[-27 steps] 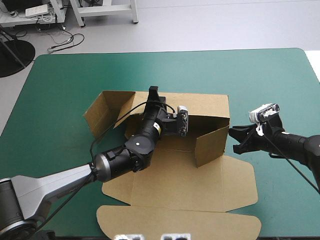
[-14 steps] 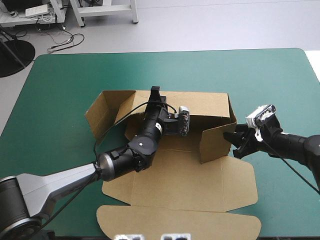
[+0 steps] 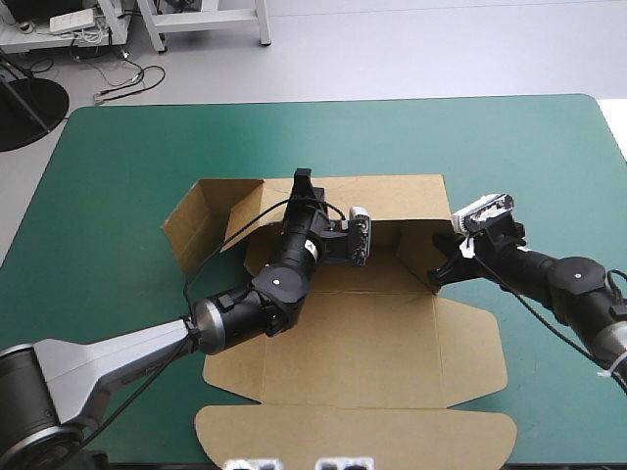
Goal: Fold the box
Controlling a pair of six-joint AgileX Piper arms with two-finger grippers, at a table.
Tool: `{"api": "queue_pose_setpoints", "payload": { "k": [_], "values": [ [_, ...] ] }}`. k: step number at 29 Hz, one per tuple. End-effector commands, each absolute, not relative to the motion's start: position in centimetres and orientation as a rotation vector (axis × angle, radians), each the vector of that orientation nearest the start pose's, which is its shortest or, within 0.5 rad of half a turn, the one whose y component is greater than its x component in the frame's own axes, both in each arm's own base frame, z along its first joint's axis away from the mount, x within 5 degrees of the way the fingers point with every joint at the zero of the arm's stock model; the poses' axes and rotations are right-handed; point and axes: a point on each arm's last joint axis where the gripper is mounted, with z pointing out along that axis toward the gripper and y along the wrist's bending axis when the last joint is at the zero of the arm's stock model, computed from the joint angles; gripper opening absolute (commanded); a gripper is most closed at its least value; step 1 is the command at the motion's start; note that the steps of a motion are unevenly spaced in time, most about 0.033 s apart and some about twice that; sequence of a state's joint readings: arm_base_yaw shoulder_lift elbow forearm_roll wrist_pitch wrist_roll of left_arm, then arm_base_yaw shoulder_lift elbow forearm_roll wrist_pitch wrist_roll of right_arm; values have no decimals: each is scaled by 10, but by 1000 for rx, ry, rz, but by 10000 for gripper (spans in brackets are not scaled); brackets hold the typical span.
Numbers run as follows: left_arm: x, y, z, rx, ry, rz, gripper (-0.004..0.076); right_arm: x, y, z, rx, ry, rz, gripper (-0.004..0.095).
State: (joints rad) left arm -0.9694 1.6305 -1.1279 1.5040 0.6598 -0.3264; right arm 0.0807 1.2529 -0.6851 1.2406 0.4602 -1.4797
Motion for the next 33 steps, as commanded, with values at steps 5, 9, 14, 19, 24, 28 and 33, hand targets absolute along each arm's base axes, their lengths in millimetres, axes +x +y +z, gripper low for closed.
{"api": "queue_pose_setpoints", "payload": {
  "k": [5, 9, 14, 19, 24, 28, 33],
  "values": [
    [245, -262, 297, 1493, 1352, 747, 57, 243, 66, 268, -585, 2041, 410, 0],
    [247, -260, 300, 1484, 1323, 818, 253, 242, 68, 268, -566, 2054, 454, 0],
    [248, -258, 304, 1475, 1284, 888, 421, 241, 69, 268, -557, 2063, 474, 0],
    [242, -262, 305, 1464, 1283, 863, 382, 241, 69, 268, -534, 2074, 496, -1],
    [217, -275, 314, 1461, 1231, 835, 352, 240, 69, 267, -557, 2082, 481, 0],
    [195, -280, 328, 1428, 1201, 814, 346, 240, 68, 266, -567, 2088, 473, 0],
    [162, -277, 351, 1332, 1197, 771, 346, 240, 69, 266, -557, 2092, 481, -1]
  ]
}}
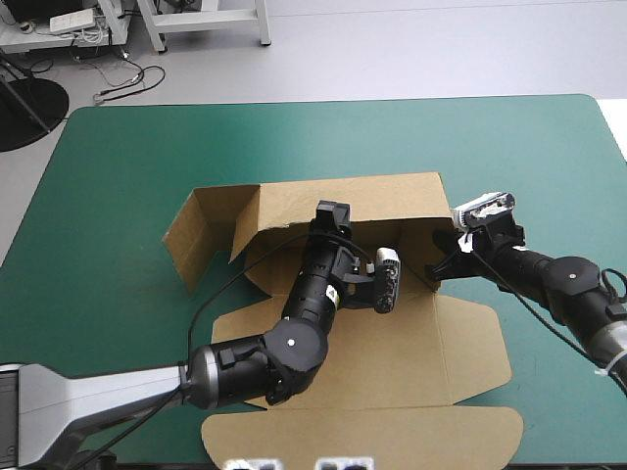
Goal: Fold the box
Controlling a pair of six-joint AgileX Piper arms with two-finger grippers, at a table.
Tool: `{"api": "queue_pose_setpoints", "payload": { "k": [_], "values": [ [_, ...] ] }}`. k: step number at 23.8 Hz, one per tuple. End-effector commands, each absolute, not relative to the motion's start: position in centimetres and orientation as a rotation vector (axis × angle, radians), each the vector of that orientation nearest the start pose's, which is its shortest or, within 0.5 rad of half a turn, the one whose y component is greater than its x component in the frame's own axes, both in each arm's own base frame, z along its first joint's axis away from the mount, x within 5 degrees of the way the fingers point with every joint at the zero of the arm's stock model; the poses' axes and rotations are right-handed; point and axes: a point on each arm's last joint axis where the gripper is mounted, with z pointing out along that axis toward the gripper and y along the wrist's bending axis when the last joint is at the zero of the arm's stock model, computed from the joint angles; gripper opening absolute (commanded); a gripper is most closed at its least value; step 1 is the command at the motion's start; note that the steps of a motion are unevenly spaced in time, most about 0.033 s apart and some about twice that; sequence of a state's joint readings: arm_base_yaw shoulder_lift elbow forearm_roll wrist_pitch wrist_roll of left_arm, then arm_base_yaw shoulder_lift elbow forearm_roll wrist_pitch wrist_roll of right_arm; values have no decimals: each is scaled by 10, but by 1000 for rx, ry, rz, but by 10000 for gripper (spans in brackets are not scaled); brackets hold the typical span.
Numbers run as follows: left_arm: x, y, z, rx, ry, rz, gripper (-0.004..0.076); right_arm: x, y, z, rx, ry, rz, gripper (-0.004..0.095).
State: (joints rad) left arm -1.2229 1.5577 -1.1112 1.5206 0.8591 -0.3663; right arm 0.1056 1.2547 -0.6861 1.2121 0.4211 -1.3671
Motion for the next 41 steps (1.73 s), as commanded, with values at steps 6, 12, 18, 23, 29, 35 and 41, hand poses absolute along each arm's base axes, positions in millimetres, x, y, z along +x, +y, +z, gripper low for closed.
{"api": "queue_pose_setpoints", "payload": {
  "k": [6, 12, 18, 23, 29, 35, 41],
  "values": [
    [117, -264, 377, 1145, 1310, 551, 321, 240, 69, 266, -546, 2097, 487, -1],
    [111, -222, 449, 946, 1240, 413, 6, 240, 69, 266, -519, 2106, 502, 0],
    [185, -147, 511, 659, 1384, 411, 6, 240, 68, 270, -495, 2174, 514, 0],
    [233, -59, 503, 305, 1655, 432, 6, 246, 67, 302, -479, 2254, 511, 0],
    [243, 13, 479, -36, 1934, 254, 6, 268, 69, 337, -407, 2514, 574, 0],
    [234, 32, 463, -85, 2124, 302, 6, 336, 77, 317, -368, 2625, 601, 0],
    [238, 27, 417, -100, 2312, 206, 6, 392, 82, 294, -326, 2659, 526, 154]
  ]
}}
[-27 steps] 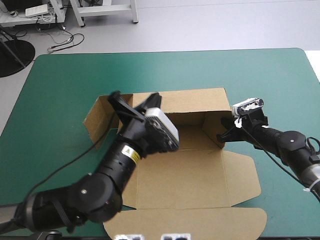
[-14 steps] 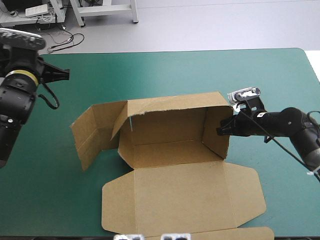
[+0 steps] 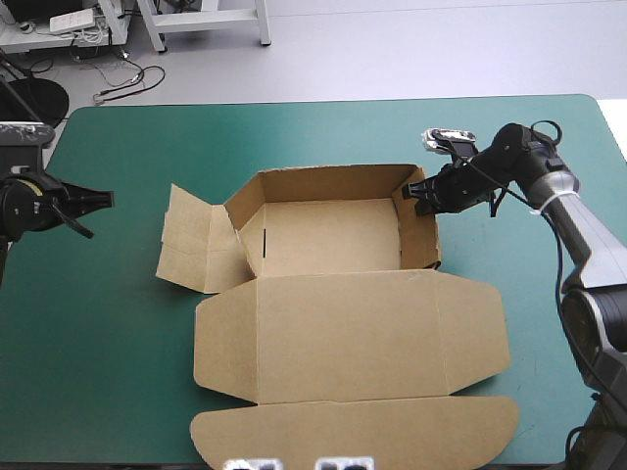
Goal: Fold the box
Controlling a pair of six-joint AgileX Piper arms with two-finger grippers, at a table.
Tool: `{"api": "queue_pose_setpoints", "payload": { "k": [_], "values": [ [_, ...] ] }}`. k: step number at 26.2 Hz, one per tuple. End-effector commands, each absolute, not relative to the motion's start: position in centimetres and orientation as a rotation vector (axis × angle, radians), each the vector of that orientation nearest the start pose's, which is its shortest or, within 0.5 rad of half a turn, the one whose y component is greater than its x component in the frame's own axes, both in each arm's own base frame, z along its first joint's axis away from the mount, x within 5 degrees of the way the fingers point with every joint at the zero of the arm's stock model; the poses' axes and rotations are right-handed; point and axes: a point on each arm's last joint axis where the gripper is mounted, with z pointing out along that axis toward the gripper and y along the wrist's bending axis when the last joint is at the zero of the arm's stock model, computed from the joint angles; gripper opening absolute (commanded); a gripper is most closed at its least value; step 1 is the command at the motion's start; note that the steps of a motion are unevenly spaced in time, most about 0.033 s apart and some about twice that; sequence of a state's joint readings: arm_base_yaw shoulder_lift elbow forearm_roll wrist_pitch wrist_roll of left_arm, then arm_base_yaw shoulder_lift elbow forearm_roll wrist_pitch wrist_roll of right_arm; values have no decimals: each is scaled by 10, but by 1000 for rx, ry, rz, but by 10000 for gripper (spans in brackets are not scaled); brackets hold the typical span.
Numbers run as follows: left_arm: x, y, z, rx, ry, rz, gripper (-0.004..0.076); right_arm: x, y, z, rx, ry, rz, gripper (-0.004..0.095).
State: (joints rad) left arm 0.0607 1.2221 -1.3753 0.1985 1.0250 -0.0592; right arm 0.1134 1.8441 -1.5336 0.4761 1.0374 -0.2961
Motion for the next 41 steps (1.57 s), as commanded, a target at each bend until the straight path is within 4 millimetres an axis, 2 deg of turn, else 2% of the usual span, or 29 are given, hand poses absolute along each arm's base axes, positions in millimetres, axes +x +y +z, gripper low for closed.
{"api": "queue_pose_setpoints", "payload": {
  "k": [1, 4, 5, 7, 10, 12, 14, 16, 18, 20, 25, 34, 36, 39, 41],
  "values": [
    [239, 27, 410, -99, 2328, 200, 6, 395, 82, 294, -329, 2662, 500, 206],
    [240, 27, 393, -94, 2381, 202, 6, 400, 83, 300, -350, 2631, 457, 378],
    [241, 27, 384, -80, 2413, 211, 6, 402, 82, 312, -353, 2597, 449, 412],
    [243, 27, 376, -60, 2444, 223, 6, 400, 78, 342, -376, 2545, 427, 410],
    [244, 27, 375, -29, 2444, 231, 6, 383, 75, 396, -440, 2470, 386, 397],
    [245, 27, 376, -28, 2429, 227, 6, 370, 74, 421, -449, 2429, 385, 395],
    [246, 27, 376, -28, 2428, 224, 6, 361, 72, 433, -397, 2411, 386, 395],
    [247, 27, 375, -28, 2430, 224, 6, 358, 70, 436, -334, 2420, 388, 396],
    [247, 27, 375, -28, 2430, 224, 6, 358, 70, 430, -330, 2442, 391, 395],
    [247, 27, 375, -29, 2430, 222, 6, 359, 70, 416, -327, 2492, 396, 395],
    [246, 25, 375, 5, 2437, 209, 6, 371, 73, 360, -339, 2630, 421, 393],
    [247, 24, 375, 8, 2430, 187, 6, 398, 90, 292, -331, 2761, 645, 378],
    [246, 22, 374, -6, 2450, 159, 6, 401, 94, 280, -328, 2802, 657, 285],
    [249, 22, 369, 13, 2476, 160, 6, 403, 101, 267, -339, 2844, 666, -20],
    [256, 27, 362, 5, 2504, 178, 6, 402, 105, 267, -343, 2849, 681, -3]
  ]
}}
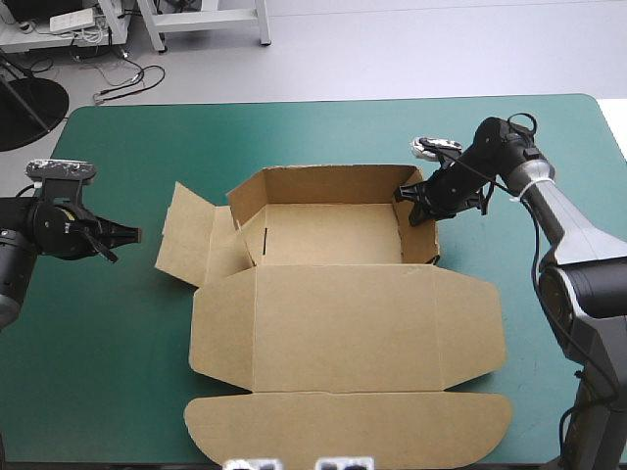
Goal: Fold the box
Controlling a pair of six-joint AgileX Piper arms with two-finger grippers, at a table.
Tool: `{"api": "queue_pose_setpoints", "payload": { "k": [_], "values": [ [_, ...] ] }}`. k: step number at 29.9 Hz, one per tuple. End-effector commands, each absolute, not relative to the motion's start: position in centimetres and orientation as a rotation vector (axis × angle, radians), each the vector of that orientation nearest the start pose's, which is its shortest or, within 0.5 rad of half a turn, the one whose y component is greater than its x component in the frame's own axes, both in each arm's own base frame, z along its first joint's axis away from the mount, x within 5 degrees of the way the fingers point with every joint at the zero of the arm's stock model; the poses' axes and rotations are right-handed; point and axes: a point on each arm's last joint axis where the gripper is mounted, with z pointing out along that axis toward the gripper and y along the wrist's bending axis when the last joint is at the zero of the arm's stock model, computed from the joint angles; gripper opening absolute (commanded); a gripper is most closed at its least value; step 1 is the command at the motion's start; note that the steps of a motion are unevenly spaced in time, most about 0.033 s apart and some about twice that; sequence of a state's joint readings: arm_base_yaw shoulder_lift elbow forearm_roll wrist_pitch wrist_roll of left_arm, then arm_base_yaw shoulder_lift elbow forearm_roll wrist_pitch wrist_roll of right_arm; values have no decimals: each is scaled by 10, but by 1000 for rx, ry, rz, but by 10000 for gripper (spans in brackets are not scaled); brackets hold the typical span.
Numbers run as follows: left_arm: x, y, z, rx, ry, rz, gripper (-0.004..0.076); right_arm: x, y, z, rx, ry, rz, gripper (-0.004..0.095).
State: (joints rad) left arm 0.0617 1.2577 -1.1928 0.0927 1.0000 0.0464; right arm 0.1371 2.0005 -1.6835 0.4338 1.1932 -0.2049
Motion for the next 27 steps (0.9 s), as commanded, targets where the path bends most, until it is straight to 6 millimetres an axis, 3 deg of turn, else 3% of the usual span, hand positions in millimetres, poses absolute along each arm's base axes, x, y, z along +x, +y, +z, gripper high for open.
{"api": "queue_pose_setpoints", "payload": {
  "k": [1, 8, 12, 17, 20, 24, 27],
  "values": [
    [259, 30, 359, -18, 2511, 170, 6, 400, 107, 271, -346, 2844, 702, -3],
    [273, 65, 346, -220, 2481, -152, 6, 379, 107, 324, -388, 2713, 775, -3],
    [274, 92, 343, -341, 2412, -347, 6, 364, 95, 367, -362, 2587, 791, -4],
    [274, 109, 341, -395, 2326, -591, 6, 342, 80, 413, -307, 2433, 866, -3],
    [280, 107, 341, -379, 2254, -780, 6, 331, 77, 429, -308, 2381, 867, -3],
    [290, 86, 352, -243, 2079, -1148, 6, 324, 78, 440, -316, 2343, 889, -3],
    [295, 74, 362, -215, 1980, -1250, 6, 325, 78, 441, -312, 2335, 896, -3]
  ]
}}
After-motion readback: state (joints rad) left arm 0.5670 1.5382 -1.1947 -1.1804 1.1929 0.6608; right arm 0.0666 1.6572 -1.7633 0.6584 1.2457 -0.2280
